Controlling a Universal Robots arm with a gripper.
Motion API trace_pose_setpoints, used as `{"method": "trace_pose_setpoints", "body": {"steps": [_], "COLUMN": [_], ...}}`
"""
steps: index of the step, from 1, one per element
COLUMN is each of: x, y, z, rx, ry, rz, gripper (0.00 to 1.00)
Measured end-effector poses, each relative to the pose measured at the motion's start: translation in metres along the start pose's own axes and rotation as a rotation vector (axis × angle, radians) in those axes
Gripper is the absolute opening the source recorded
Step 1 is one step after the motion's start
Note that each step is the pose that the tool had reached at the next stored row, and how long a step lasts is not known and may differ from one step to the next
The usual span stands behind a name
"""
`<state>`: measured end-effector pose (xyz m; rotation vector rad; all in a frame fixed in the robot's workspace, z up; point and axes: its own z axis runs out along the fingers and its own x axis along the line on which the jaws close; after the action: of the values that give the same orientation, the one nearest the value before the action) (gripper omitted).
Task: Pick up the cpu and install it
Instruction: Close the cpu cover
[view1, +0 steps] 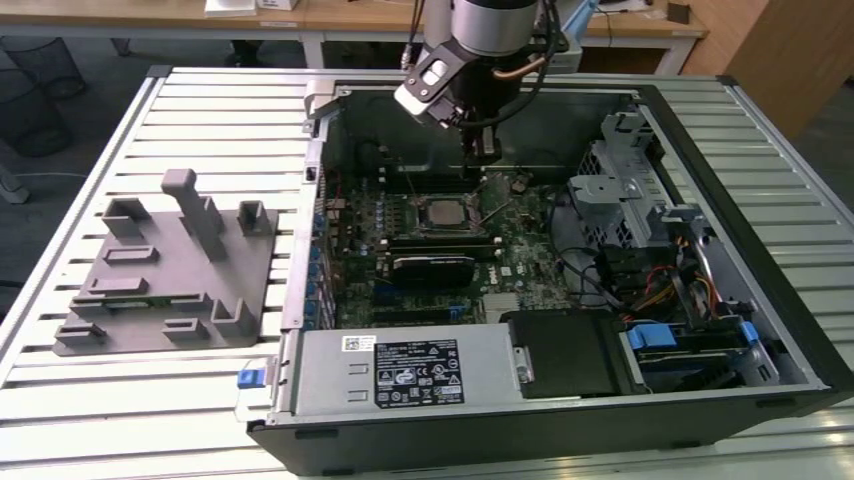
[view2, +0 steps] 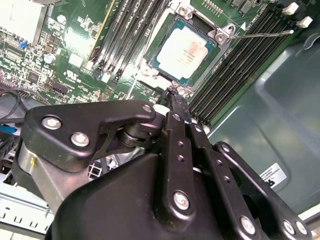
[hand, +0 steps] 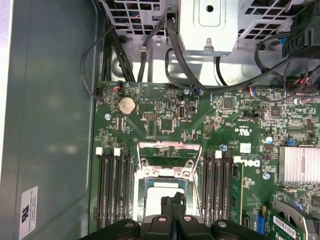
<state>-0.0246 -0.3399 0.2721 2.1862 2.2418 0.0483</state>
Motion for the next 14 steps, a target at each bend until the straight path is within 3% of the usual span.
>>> {"method": "trace_pose_setpoints", "body": {"steps": [14], "x": [-0.0001], "y": [0.0033], "z": [0.0001], "rx": [0.0], "ry": [-0.0001], "rz": [0.0], "gripper": [0.11]}}
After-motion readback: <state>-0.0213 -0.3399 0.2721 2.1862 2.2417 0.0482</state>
